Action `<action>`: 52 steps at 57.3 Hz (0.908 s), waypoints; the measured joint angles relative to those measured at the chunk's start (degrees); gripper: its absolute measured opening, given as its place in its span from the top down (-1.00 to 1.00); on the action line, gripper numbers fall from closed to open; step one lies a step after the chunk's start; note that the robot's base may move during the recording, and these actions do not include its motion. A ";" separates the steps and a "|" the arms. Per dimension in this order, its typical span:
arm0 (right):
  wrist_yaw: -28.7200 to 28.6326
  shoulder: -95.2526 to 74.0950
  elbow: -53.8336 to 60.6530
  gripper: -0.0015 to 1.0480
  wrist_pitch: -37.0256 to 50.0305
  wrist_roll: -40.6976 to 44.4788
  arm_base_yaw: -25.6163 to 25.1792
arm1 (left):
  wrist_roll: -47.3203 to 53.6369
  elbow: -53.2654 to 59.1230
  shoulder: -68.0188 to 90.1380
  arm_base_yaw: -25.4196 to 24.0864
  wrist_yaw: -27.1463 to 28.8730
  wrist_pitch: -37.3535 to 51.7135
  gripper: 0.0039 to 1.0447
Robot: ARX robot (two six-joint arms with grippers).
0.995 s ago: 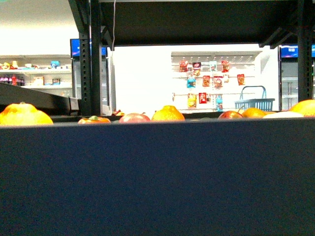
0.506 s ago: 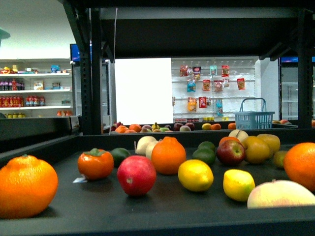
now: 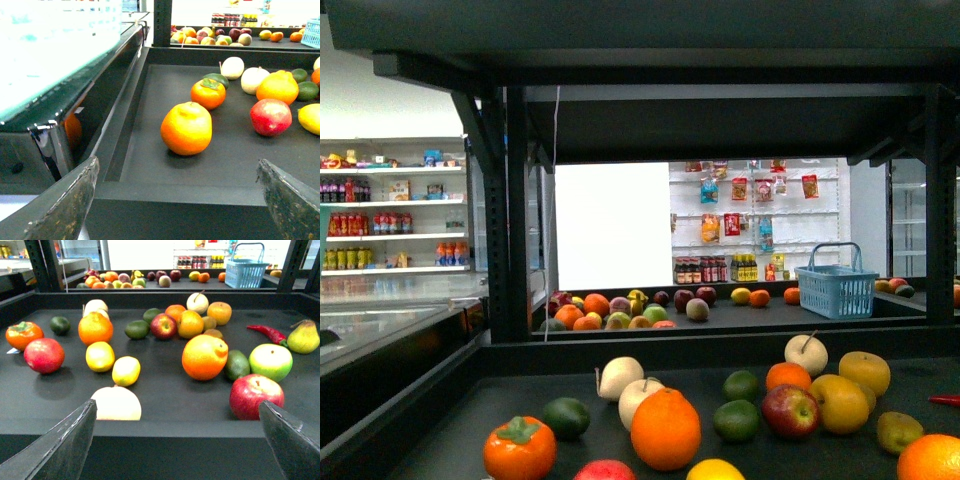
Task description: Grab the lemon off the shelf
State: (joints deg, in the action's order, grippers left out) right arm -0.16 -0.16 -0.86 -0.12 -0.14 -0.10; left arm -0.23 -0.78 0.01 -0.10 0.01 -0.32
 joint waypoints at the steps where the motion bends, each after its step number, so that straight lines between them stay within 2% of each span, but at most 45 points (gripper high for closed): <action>1: -0.02 0.00 0.00 -0.86 0.00 0.00 0.00 | -0.02 0.00 0.00 0.00 -0.02 0.00 -0.85; 52: -0.04 0.00 0.00 -0.86 0.02 0.00 0.00 | 0.00 0.00 0.00 0.00 0.00 0.02 -0.85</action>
State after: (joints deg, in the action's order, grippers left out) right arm -0.21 -0.16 -0.86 -0.10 -0.14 -0.10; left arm -0.23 -0.78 0.01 -0.10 0.01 -0.30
